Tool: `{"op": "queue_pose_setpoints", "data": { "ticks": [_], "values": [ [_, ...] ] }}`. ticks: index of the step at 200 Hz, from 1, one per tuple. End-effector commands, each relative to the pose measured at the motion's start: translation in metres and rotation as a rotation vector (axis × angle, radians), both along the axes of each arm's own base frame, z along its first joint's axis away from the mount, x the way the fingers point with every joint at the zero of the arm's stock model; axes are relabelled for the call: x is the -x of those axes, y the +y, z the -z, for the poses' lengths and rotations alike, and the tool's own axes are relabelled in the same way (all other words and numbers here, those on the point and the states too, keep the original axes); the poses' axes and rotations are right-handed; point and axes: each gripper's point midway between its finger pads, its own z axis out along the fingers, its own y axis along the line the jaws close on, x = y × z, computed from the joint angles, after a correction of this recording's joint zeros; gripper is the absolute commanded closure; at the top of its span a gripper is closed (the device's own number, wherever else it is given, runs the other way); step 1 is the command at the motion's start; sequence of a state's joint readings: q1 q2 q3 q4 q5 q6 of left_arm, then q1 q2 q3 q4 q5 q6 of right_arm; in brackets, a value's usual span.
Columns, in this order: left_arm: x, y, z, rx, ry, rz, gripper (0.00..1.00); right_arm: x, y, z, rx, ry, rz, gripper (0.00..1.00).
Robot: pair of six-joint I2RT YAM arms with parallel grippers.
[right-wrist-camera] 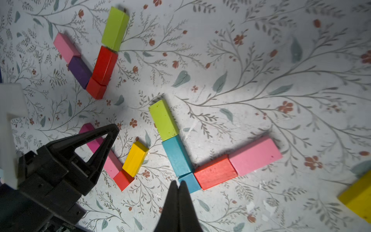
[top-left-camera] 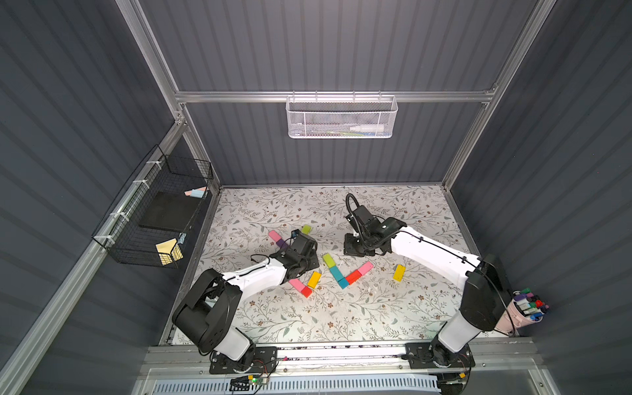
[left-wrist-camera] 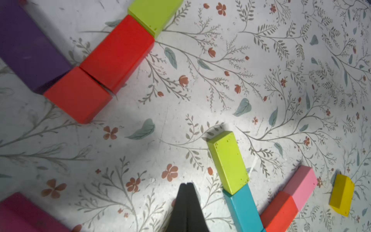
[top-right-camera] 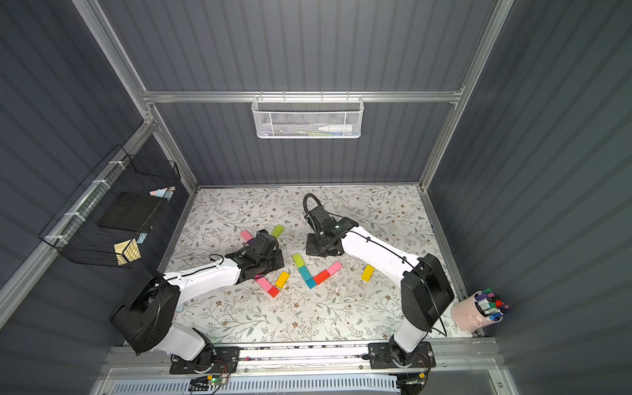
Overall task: Assemble the letter v with building blocks
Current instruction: Assemble the building block at the center of the board.
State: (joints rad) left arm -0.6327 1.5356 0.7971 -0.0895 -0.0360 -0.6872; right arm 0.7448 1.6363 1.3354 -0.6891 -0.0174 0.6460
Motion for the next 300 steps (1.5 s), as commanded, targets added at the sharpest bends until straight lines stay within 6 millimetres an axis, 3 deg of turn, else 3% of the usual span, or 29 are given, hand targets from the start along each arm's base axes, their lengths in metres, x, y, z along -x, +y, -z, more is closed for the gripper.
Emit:
{"op": "queue_pose_setpoints", "data": {
  "ticks": [1, 45, 99, 300],
  "values": [
    [-0.001, -0.011, 0.0, -0.008, -0.009, 0.05, 1.0, 0.002, -0.017, 0.0, 0.043, 0.007, 0.021, 1.0],
    [0.01, -0.021, 0.023, -0.064, 0.042, 0.086, 1.0, 0.001, -0.02, 0.003, 0.041, 0.022, 0.029, 1.0],
    [0.012, -0.025, 0.024, -0.085, 0.044, 0.101, 1.0, 0.005, -0.018, 0.014, 0.032, 0.051, 0.026, 1.0],
    [0.029, -0.022, 0.039, -0.116, 0.088, 0.135, 1.0, 0.003, -0.012, 0.023, 0.027, 0.079, 0.018, 1.0]
  ]
}}
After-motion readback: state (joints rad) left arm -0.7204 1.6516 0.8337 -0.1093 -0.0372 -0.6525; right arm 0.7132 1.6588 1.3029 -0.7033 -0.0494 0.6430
